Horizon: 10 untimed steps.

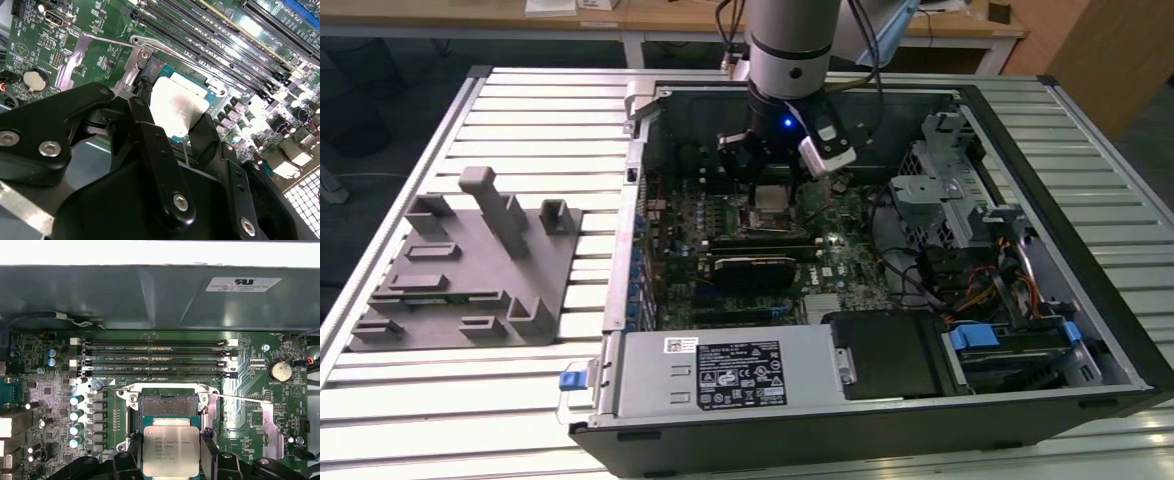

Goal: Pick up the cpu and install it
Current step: 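Pick up the cpu and move it towards the insertion slot, then place the cpu into insertion slot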

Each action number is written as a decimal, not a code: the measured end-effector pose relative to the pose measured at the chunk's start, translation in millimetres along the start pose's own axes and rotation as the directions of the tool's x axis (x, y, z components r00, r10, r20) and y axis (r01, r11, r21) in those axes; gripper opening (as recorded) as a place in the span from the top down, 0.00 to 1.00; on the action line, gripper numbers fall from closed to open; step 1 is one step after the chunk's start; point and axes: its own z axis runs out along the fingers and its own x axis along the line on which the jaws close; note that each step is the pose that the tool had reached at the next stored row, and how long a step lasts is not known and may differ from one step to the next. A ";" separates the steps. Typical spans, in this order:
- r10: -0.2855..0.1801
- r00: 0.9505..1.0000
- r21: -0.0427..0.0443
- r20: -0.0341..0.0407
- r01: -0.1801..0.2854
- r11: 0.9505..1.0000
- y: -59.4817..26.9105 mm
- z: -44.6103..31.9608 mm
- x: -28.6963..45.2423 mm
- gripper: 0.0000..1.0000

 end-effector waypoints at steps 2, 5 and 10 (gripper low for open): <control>0.000 1.000 0.000 0.000 0.000 1.000 0.0 0.4 0.1 0.45; 0.000 1.000 0.000 0.000 0.000 1.000 0.0 0.7 0.0 0.45; 0.000 1.000 0.000 0.000 0.000 1.000 0.0 0.8 0.1 0.45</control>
